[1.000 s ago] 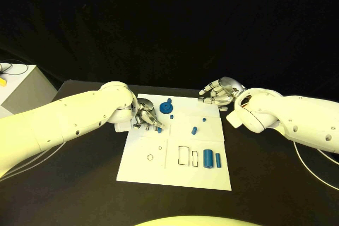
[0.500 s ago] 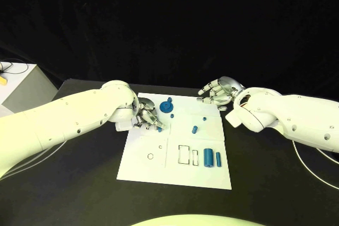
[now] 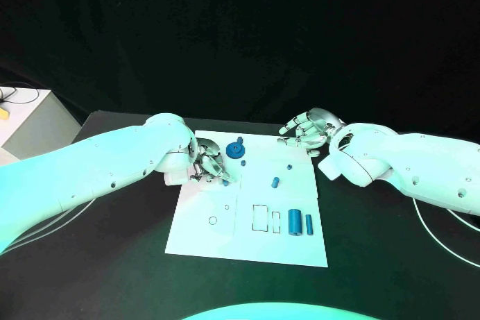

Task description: Assemble the parts on the task board

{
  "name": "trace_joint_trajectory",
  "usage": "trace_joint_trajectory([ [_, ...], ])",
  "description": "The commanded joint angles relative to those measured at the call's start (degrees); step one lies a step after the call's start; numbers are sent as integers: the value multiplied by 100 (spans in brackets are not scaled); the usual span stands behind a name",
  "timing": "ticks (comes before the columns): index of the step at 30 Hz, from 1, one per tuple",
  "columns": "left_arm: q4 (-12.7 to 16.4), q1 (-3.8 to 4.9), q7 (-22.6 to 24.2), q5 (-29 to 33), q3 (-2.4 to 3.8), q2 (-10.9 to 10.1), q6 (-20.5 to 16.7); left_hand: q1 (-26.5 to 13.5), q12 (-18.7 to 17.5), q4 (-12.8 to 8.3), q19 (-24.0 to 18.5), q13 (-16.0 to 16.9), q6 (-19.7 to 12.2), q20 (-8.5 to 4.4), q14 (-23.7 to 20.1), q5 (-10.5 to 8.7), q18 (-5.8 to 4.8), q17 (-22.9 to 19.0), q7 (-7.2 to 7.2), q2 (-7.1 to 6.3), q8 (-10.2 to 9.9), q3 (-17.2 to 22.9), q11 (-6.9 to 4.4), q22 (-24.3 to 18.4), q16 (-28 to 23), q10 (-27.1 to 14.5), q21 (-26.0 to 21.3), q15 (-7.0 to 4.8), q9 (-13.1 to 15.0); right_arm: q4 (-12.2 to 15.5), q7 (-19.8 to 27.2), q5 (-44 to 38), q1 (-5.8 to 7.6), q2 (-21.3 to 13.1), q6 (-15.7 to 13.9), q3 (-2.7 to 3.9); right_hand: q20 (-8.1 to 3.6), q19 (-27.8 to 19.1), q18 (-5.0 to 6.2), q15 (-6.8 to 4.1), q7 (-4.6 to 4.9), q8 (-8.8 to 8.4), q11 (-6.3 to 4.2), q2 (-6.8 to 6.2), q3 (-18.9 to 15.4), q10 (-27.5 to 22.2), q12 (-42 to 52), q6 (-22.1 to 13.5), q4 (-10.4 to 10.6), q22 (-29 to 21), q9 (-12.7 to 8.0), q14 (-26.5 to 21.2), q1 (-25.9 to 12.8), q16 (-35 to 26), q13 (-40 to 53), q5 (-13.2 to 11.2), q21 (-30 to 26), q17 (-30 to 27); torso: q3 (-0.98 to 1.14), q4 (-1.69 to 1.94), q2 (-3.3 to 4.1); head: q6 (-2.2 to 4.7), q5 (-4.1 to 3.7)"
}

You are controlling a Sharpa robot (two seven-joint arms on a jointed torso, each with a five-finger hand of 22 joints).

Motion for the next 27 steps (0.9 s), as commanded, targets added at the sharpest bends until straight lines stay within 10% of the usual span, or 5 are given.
trace_joint_trajectory([
  [1,1,3,17,67,-2,15,94,120,19,-17,-36,-3,-22,-12,182,12,-49,317,-36,44,41,20,-31,11,15,-14,36,-46,29,4,11,-57,-5,6,113,0,-4,-28,60,42,-3,23,-6,3,26,-22,-25,-35,-5,-4,8,116,-64,-35,-6,-26,-17,154,1,2,0,-16,-6],
  [11,67,1,114,190,-5,-22,83,1029,-2,-329,-61,-21,-133,-75,187,39,-51,342,-125,178,306,1027,-126,52,17,-22,86,-128,325,-4,34,-57,-13,15,91,-1,-4,-28,60,42,-3,23,-6,3,26,-22,-25,-35,-5,-4,8,116,-64,-35,-6,-26,-17,154,3,2,-3,-30,-12],
  [27,331,-2,151,803,16,-291,-437,421,109,-960,-48,119,-282,-102,219,58,-61,416,-174,-183,900,2809,-170,121,30,169,161,-170,1017,-18,78,-59,-18,2,-10,-3,-6,-46,72,39,-6,36,-10,21,51,-42,-40,-37,-15,-47,10,101,-65,-62,-38,-30,-85,115,11,7,2,-32,-17],
])
